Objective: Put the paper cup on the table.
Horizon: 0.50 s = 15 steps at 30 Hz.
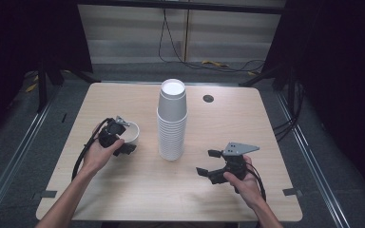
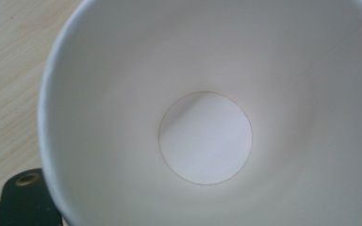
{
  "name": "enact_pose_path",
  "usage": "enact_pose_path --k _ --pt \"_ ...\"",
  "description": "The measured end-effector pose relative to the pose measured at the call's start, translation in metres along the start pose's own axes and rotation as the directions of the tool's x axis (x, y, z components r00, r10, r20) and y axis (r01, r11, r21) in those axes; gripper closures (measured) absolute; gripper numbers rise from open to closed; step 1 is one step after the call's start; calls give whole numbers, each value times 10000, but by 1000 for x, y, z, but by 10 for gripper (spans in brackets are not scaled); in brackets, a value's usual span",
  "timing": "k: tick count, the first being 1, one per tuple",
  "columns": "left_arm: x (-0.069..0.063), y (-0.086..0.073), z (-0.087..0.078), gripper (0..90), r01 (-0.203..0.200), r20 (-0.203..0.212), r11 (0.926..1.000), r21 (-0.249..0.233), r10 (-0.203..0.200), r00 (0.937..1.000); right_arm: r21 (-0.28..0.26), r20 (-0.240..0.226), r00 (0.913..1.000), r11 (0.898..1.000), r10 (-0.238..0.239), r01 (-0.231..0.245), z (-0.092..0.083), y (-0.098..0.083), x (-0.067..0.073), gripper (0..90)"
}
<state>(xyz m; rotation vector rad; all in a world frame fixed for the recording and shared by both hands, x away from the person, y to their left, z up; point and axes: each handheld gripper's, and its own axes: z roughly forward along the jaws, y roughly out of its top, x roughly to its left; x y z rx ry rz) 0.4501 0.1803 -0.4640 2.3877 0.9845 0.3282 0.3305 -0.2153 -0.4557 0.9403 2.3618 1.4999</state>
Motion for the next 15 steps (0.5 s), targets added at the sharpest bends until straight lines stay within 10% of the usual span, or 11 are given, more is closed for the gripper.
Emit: enact_pose_path --k 15 --pt "1 -23 -17 158 516 98 9928 -1081 -509 9987 57 24 10000 10000 25 -25 1 0 0 138"
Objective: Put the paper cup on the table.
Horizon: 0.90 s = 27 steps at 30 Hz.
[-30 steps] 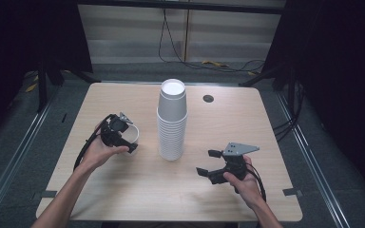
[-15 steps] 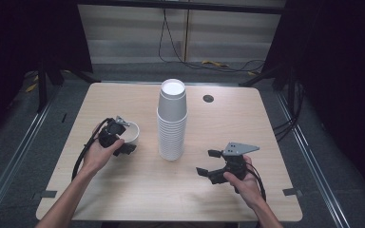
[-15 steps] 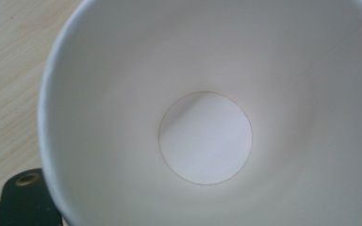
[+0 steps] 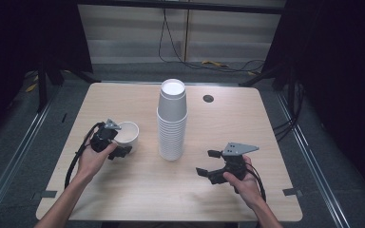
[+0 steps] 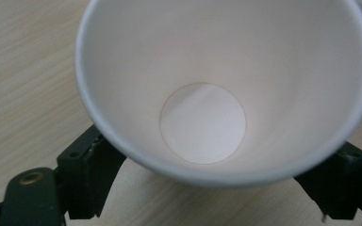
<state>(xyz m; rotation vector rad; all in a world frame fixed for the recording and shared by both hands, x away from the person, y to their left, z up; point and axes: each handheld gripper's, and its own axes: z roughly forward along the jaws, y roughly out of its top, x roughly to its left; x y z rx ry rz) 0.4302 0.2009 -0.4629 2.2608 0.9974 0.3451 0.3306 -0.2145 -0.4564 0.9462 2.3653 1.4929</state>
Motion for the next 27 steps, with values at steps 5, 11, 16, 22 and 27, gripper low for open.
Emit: enact_pose_path --k 5,11,16,22,27 --pt "-5 -9 -5 159 -31 -152 10000 -95 30 9999 -1 46 10000 10000 41 -41 -1 0 -1 138" --pt "-9 -16 -11 158 -164 -232 9975 -685 148 9996 -13 28 9999 9999 111 -111 -1 0 0 138" --pt "-18 -21 -15 158 -266 -19 9959 -865 266 9996 -37 113 9999 10000 93 -93 -1 0 0 138" --pt "-27 -27 -26 160 -157 18 9902 -1387 161 9999 -58 179 9998 10000 76 -75 -2 -1 0 138" --pt "-38 -32 -27 161 -220 387 9850 -1713 291 9988 -111 217 9997 9999 113 -110 -2 -1 0 138"
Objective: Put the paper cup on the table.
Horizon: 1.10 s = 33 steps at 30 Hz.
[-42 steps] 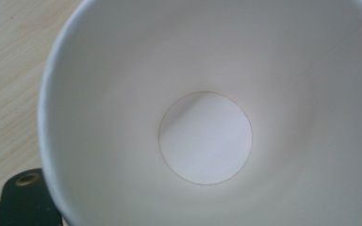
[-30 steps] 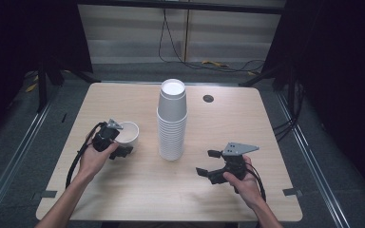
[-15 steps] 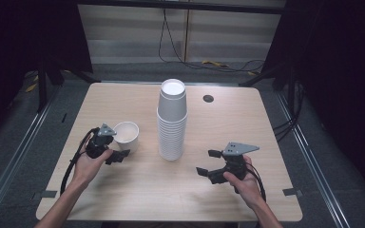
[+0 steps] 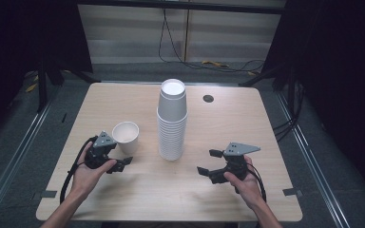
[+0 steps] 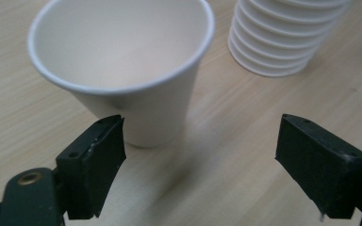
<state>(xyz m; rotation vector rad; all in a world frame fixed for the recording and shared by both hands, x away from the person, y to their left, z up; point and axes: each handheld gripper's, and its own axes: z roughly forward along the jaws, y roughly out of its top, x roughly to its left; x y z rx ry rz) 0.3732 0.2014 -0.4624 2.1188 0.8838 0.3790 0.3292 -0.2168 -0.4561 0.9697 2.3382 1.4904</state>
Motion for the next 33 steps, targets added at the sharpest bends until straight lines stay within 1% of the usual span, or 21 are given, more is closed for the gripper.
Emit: enact_pose_path --k 1,4,5,6,7,9,10,11,15,18,19,20,21,23,25,26,29,30,31,33 --pt "-1 -1 0 164 7 87 10000 -39 -7 10000 -13 5 10000 10000 -31 31 0 0 0 138" --pt "-4 -4 2 167 358 355 9980 -520 -340 9988 -119 77 10000 9999 -34 35 0 0 1 138" --pt "-3 -5 1 167 329 473 9980 -535 -304 9984 -157 109 9999 9999 -39 41 -1 0 2 138" --pt "-4 -7 1 167 436 605 9970 -642 -397 9974 -220 155 9999 9997 -41 44 -1 0 3 138" --pt "-5 -8 0 168 442 629 9960 -774 -393 9972 -315 215 9997 9994 -110 117 -1 0 4 138" --pt "-9 -11 0 168 396 629 9958 -822 -344 9974 -405 355 9992 9990 -162 176 -1 -1 5 139" --pt "-11 -13 0 168 481 726 9950 -881 -418 9965 -421 378 9992 9990 -150 166 -1 -1 6 139" --pt "-14 -14 0 168 480 823 9946 -924 -404 9958 -428 376 9992 9990 -136 152 -1 -1 6 139" --pt "-23 -18 0 168 648 1066 9922 -1061 -534 9929 -482 380 9992 9988 -90 108 -1 -1 7 139" --pt "-30 -22 0 169 472 1182 9910 -1253 -324 9925 -443 369 9993 9990 -12 28 0 -2 8 139" --pt "-31 -23 1 175 494 1237 9922 -1148 -350 9917 -445 415 9991 9990 -21 40 1 -2 8 140" --pt "-32 -24 1 180 644 1386 9910 -1171 -479 9892 -437 443 9990 9990 -21 40 2 -2 9 140" --pt "-33 -24 0 180 684 1445 9902 -1214 -506 9882 -433 475 9989 9991 10 11 1 -3 10 140" --pt "-37 -24 -2 180 635 1327 9894 -1308 -460 9901 -500 579 9983 9987 -26 55 0 -5 12 140" --pt "-41 -24 -3 180 647 1388 9882 -1390 -453 9893 -607 703 9975 9982 47 -4 -3 -7 14 141" --pt "-44 -25 -4 180 548 1284 9880 -1441 -363 9911 -664 724 9974 9978 63 -14 -5 -7 15 141" --pt "-51 -28 -5 180 596 1202 9841 -1673 -397 9920 -850 859 9962 9964 120 -47 -8 -8 19 141" --pt "-53 -28 -5 180 504 1208 9843 -1690 -300 9922 -865 880 9961 9962 67 9 -9 -8 20 141" --pt "-54 -28 -5 180 512 1309 9831 -1757 -282 9910 -867 900 9959 9962 9 69 -9 -9 21 141" --pt "-59 -30 -4 180 551 1496 9798 -1925 -262 9884 -864 959 9953 9963 107 -24 -10 -12 21 141"
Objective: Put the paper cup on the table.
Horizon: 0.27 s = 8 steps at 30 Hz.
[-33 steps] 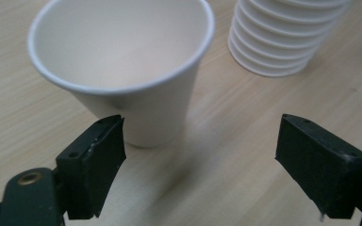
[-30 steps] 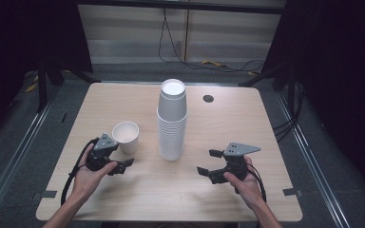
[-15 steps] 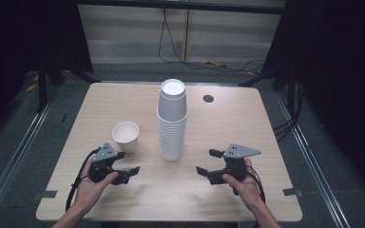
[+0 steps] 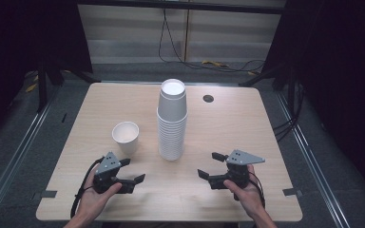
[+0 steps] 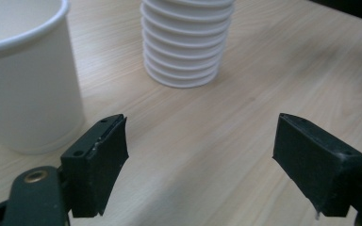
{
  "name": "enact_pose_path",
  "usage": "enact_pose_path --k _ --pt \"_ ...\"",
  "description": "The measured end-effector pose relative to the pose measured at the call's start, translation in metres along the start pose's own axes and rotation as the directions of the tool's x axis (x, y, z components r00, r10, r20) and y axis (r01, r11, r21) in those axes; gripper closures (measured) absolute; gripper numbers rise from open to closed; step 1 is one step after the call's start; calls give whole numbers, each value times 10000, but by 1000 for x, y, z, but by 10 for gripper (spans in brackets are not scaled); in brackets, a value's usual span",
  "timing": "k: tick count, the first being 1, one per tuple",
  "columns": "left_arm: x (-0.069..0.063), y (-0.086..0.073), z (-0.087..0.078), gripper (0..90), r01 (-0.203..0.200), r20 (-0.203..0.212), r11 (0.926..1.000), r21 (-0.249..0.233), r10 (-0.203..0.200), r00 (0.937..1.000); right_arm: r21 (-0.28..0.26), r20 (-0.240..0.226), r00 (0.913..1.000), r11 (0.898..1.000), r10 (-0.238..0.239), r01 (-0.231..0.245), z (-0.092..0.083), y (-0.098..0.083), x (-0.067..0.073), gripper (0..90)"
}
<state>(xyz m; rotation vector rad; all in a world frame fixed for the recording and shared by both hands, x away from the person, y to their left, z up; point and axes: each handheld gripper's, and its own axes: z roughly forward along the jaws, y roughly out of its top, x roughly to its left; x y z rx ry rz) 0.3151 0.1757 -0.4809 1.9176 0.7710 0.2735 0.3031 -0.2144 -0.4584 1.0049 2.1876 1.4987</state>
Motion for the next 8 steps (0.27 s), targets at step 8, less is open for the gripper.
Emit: enact_pose_path --k 8 --pt "5 -4 5 180 -107 233 9999 -112 110 9997 575 179 9998 9983 -37 27 0 -9 -1 140"
